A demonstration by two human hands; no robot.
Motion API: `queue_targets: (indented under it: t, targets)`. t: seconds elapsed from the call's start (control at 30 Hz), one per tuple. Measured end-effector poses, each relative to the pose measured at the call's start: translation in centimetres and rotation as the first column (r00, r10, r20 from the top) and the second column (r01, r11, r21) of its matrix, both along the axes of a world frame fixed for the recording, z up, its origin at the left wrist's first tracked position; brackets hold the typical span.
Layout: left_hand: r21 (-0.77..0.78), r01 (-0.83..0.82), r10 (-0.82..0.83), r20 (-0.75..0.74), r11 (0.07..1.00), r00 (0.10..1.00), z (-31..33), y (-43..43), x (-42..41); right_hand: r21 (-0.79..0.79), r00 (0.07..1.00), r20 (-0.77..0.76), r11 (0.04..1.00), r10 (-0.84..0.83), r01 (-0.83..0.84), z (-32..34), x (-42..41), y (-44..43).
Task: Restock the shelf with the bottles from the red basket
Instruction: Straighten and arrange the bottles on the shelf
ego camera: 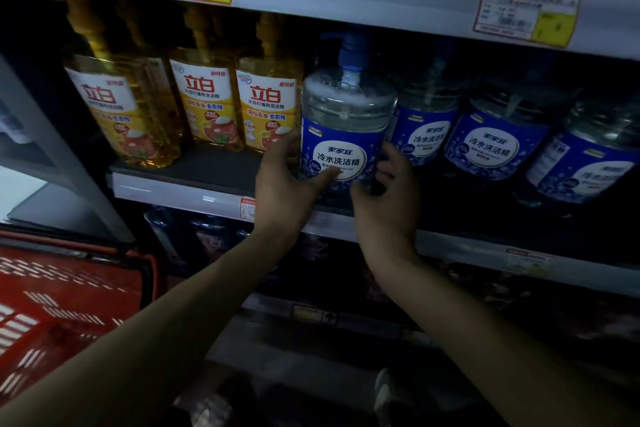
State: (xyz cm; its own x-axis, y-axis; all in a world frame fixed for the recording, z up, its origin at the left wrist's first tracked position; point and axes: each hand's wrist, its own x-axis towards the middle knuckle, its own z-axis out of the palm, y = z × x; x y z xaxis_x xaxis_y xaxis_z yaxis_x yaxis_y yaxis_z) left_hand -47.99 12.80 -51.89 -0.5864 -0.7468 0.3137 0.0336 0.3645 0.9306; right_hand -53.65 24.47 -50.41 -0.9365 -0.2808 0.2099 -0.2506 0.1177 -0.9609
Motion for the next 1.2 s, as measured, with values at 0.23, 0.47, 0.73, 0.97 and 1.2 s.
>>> queue_targets:
  t: [0.23, 0.47, 0.73, 0.97, 1.2]
  targets:
    - [0.029, -0.029, 0.032, -0.093, 0.999, 0.995, 0.7, 0.5, 0.1, -0.057, 0.999, -0.048, 0.998, -0.023, 0.020, -0.9, -0.8, -0.6]
    - [0.003, -0.034, 0.034, -0.097, 0.999, 0.995, 0.4, 0.3, 0.0, -0.070, 0.999, -0.015, 0.997, -0.046, 0.045, -1.6, -1.2, -0.9]
    - [0.007, -0.029, 0.029, -0.105, 1.000, 0.994, 0.3, -0.1, 0.2, -0.090, 1.000, -0.012, 0.996, -0.016, 0.015, -1.7, -1.5, -1.1]
    - [0.012, -0.035, 0.036, -0.097, 0.999, 0.995, 0.3, -0.1, 0.2, -0.036, 1.000, -0.008, 0.999, -0.021, 0.021, -1.4, -1.8, -0.7]
    - [0.005, -0.050, 0.050, -0.071, 0.999, 0.996, 1.0, 0.5, 0.7, 0.011, 0.999, 0.017, 0.999, -0.040, 0.040, -0.6, -1.4, -1.0]
